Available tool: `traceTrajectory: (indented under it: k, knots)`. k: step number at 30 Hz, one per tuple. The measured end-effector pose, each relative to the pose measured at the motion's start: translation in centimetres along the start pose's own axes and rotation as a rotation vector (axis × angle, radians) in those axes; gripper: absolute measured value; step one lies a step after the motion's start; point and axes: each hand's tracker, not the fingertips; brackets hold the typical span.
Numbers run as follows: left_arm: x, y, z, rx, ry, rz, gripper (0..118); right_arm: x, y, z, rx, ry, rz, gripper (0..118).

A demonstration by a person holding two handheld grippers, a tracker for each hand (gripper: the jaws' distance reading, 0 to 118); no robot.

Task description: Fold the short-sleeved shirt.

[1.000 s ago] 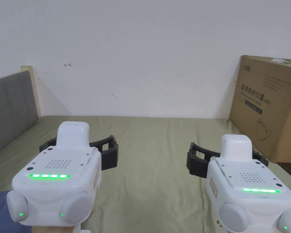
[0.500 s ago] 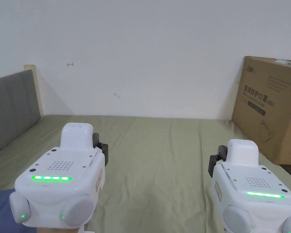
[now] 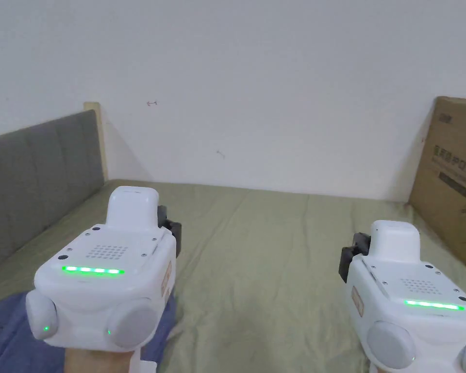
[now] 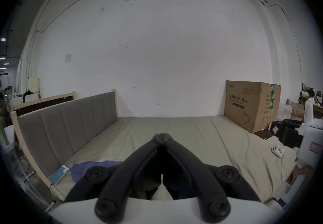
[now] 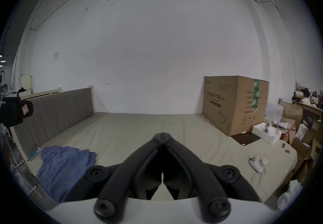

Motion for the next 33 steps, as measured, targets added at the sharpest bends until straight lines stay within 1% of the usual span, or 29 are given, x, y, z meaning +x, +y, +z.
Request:
traceTrajectory:
  k: [1, 2, 4, 7, 10, 14, 17, 22, 23, 24, 25, 26, 27, 28, 29, 30, 33]
  knots:
    - [-0.9, 0.1, 0.6, 0.002, 0.044, -0.004, 0, -1.0, 0.2, -0.6, -0.005, 0.023, 0.001, 0]
    - [-1.7, 0.3, 1.1, 0.002, 0.057, 0.0, 0, -2.0, 0.3, -0.9, -0.007, 0.048, -0.002, 0]
    - [-3.9, 0.5, 2.3, -0.002, 0.112, 0.025, 0, -4.5, 0.6, -1.4, -0.003, 0.133, -0.01, 0]
    - [-7.4, 0.6, 4.0, -0.006, 0.21, 0.034, 0, -8.5, 0.5, -1.8, -0.004, 0.228, 0.036, 0]
    - [-10.0, 0.5, 5.3, -0.032, 0.258, 0.054, 0, -11.6, 0.2, -1.5, -0.029, 0.314, 0.046, 0]
    - [-12.3, -0.5, 5.8, -0.074, 0.304, 0.047, 0, -14.5, -0.8, -2.1, -0.058, 0.375, 0.074, 0]
    - [-13.5, -1.5, 4.7, -0.127, 0.318, 0.058, 0, -15.6, -1.2, -2.3, -0.071, 0.392, 0.078, 0]
    - [-14.9, -4.9, -0.4, -0.333, 0.258, 0.106, 0, -15.9, -1.9, -3.0, -0.098, 0.398, 0.08, 0]
    - [-15.0, -6.1, -1.7, -0.37, 0.263, 0.126, 1, -15.9, -2.2, -3.2, -0.107, 0.393, 0.085, 0]
    - [-15.3, -7.3, -2.7, -0.387, 0.239, 0.153, 7, -15.8, -2.5, -3.5, -0.117, 0.389, 0.087, 0]
    - [-15.5, -8.6, -3.8, -0.418, 0.217, 0.18, 22, -15.7, -3.0, -4.0, -0.131, 0.385, 0.086, 0]
    - [-15.7, -9.9, -5.0, -0.457, 0.199, 0.2, 40, -15.5, -3.5, -4.4, -0.146, 0.38, 0.085, 0]
    - [-15.6, -11.0, -6.0, -0.495, 0.184, 0.228, 61, -15.4, -3.9, -4.8, -0.162, 0.376, 0.085, 0]
    - [-15.6, -12.4, -7.2, -0.564, 0.174, 0.255, 90, -15.2, -4.4, -5.2, -0.183, 0.375, 0.086, 0]
    - [-15.5, -13.8, -8.2, -0.609, 0.146, 0.263, 105, -15.0, -5.1, -5.9, -0.201, 0.369, 0.085, 0]
    - [-15.3, -15.1, -9.0, -0.628, 0.132, 0.274, 112, -14.9, -5.6, -6.3, -0.216, 0.361, 0.088, 0]
    - [-14.3, -18.8, -11.4, -0.702, 0.128, 0.26, 111, -14.4, -7.2, -7.9, -0.269, 0.342, 0.096, 0]
